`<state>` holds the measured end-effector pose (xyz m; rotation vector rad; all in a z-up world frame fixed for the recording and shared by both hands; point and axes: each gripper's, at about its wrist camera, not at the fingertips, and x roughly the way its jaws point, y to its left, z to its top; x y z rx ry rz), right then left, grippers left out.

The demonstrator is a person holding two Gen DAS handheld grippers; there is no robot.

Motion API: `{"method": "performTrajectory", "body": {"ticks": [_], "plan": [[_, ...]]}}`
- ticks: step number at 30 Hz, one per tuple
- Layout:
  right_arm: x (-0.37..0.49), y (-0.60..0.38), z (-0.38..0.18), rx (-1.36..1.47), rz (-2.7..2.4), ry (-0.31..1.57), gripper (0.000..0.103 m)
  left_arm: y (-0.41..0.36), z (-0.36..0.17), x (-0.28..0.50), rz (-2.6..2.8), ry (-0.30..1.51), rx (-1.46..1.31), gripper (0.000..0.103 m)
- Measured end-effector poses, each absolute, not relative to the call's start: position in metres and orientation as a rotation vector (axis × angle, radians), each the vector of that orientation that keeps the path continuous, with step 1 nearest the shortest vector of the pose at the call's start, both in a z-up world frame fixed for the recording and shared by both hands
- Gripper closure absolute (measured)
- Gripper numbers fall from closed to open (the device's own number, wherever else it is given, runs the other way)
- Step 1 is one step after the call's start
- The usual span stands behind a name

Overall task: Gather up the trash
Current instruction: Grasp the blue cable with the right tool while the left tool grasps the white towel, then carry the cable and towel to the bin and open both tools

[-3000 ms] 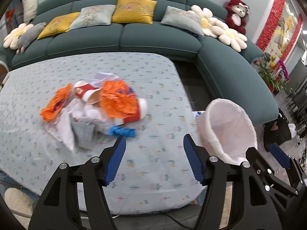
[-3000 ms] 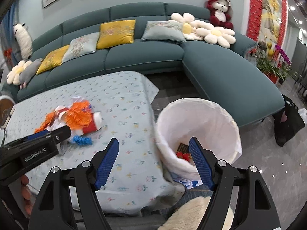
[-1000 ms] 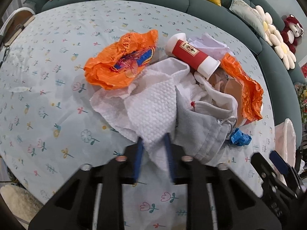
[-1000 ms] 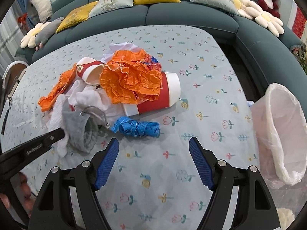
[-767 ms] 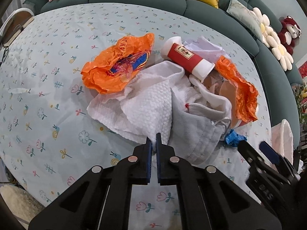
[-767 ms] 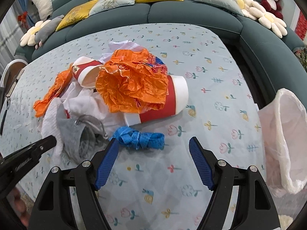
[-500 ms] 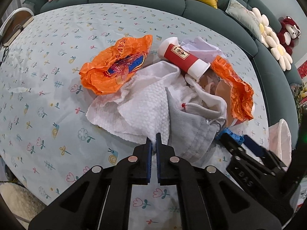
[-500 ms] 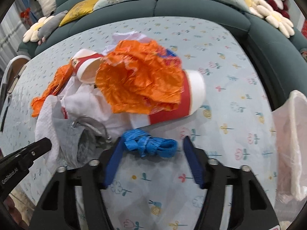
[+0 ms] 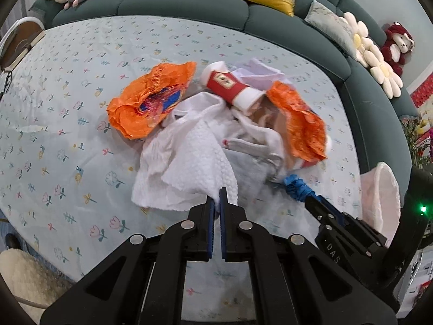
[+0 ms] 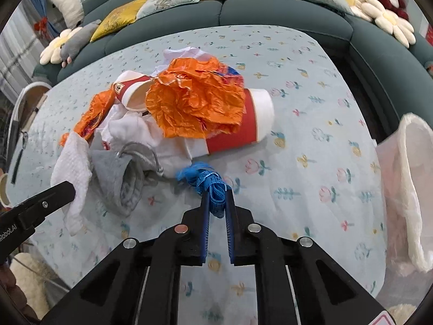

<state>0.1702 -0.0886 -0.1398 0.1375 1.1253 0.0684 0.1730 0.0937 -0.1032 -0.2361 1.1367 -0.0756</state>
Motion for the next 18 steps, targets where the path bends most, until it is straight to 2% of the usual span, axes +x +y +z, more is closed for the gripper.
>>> {"method": "performTrajectory", "body": {"ticks": [18], "plan": [[0.1,-0.166,-0.083,0.218,-0.038,0.996,0.092,0.016,-0.049,0.125,-0.256,1.062,-0.147,0.1]]}}
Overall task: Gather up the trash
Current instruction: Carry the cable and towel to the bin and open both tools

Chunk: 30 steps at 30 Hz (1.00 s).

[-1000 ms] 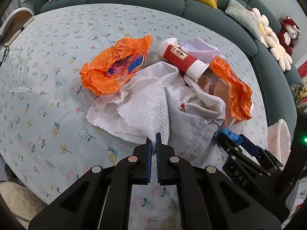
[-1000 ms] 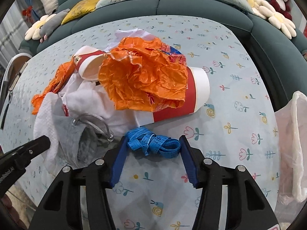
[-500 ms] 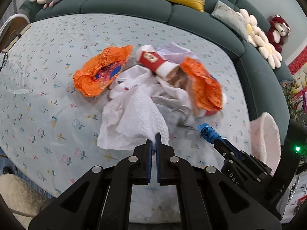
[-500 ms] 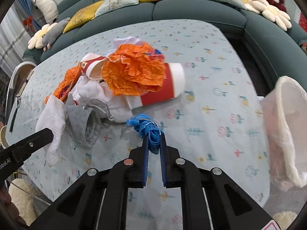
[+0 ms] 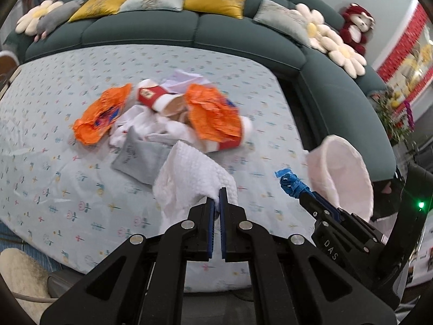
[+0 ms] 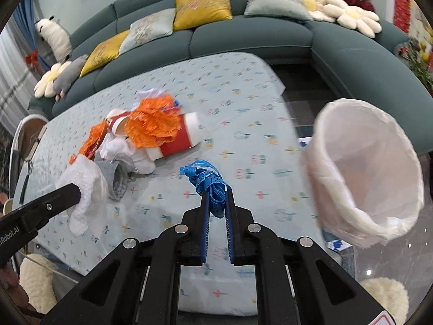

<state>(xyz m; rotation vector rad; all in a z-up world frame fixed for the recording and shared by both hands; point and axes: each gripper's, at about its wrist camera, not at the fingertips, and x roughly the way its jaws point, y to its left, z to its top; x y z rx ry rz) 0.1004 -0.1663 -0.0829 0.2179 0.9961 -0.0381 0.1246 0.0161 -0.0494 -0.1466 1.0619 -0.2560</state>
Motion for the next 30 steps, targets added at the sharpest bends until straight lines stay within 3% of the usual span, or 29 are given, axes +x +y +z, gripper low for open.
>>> {"method": "performTrajectory", "body": {"ticks": [16,30], "plan": [[0.051,-0.254,-0.044,0.269,-0.179,0.877,0.092,-0.084,-0.01,0.097,-0.439,1.009,-0.037,0.1],[0.023,-0.334,-0.042,0.343,-0.338,0.831,0.092,-0.177,0.018,0.094,-0.635,0.963,0.034,0.1]]}}
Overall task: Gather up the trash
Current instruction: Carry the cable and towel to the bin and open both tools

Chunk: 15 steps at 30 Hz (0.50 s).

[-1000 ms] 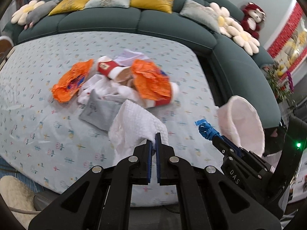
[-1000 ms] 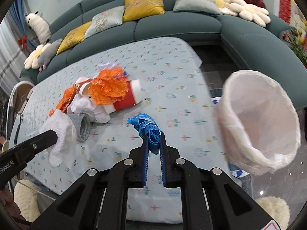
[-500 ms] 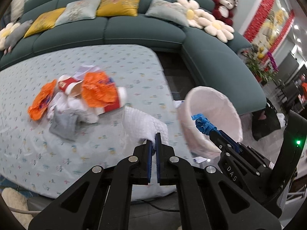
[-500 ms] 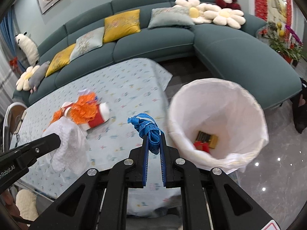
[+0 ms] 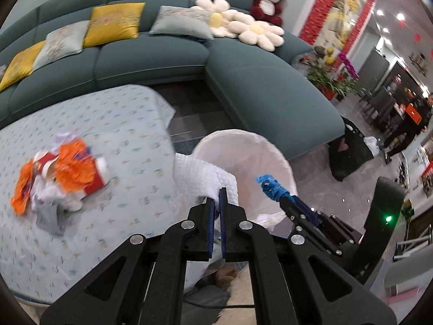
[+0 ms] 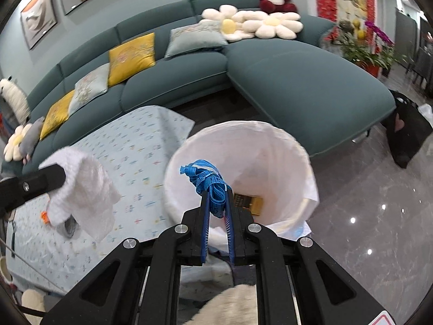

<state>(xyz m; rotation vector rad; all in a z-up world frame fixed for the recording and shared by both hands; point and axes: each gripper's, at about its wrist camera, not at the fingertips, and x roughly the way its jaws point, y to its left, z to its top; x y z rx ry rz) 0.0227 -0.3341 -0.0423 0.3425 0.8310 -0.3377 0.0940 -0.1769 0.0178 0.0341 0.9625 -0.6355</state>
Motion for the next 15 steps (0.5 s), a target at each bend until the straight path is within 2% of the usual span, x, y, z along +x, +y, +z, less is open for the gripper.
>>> {"method": "performTrajectory", "body": {"ticks": [15], "plan": [[0.012,-0.38,-0.062,0.406,-0.415,0.845,0.091,-0.259,0.0,0.107,-0.761,1.023,0.07,0.099]]}}
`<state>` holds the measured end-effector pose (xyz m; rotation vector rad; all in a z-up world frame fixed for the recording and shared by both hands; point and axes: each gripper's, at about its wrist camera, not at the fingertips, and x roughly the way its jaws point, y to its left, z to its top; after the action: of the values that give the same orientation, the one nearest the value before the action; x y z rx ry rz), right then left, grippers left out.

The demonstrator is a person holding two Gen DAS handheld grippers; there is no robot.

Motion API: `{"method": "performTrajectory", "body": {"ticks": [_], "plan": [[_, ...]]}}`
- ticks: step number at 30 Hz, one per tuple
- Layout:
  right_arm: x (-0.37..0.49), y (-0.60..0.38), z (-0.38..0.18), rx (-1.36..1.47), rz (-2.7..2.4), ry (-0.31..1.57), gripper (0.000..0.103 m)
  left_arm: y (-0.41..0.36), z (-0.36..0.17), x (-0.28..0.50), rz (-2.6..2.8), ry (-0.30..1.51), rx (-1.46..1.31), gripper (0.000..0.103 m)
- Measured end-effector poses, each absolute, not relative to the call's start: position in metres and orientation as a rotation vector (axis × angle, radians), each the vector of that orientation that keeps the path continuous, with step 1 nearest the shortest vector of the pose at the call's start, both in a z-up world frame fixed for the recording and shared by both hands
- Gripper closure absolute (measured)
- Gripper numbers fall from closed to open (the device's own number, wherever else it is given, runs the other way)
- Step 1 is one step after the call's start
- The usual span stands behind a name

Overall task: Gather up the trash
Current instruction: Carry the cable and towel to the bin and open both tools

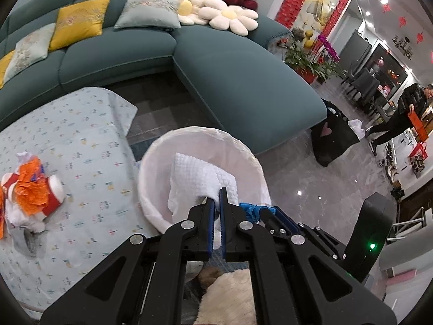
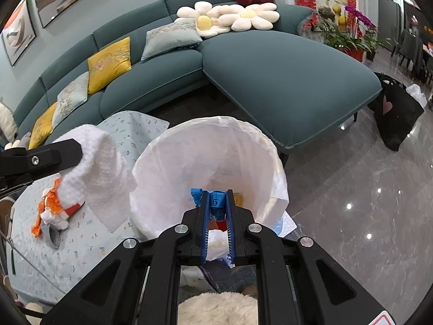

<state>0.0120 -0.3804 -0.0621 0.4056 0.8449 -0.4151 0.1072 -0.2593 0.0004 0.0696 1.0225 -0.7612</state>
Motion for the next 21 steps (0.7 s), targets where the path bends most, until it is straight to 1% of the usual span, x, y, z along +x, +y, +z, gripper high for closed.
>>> {"method": "performTrajectory", "body": {"ticks": [8,10,12,13,15,17,21], "plan": [[0.022,-0.39,-0.068,0.421,-0.423,0.85,0.091,-0.277,-0.009,0.117,-0.77,1.04,0.063,0.099],[0.025,-0.391,-0.069,0.42,-0.419,0.849,0.091,-0.277,-0.009,0.119,-0.768,1.038,0.053,0.097],[0.028,-0.391,-0.067,0.417,-0.421,0.844,0.089,-0.278,-0.007,0.123,-0.761,1.04,0.042,0.084],[0.03,-0.391,-0.066,0.413,-0.421,0.837,0.088,-0.278,-0.006,0.124,-0.757,1.037,0.037,0.081],[0.032,-0.39,-0.064,0.408,-0.417,0.833,0.086,-0.276,-0.003,0.125,-0.743,1.021,0.032,0.068],[0.033,-0.389,-0.062,0.403,-0.419,0.826,0.077,-0.274,-0.001,0.126,-0.733,1.012,0.028,0.062],[0.034,-0.387,-0.059,0.399,-0.419,0.82,0.074,-0.267,0.0,0.13,-0.713,1.01,0.022,0.061]]}}
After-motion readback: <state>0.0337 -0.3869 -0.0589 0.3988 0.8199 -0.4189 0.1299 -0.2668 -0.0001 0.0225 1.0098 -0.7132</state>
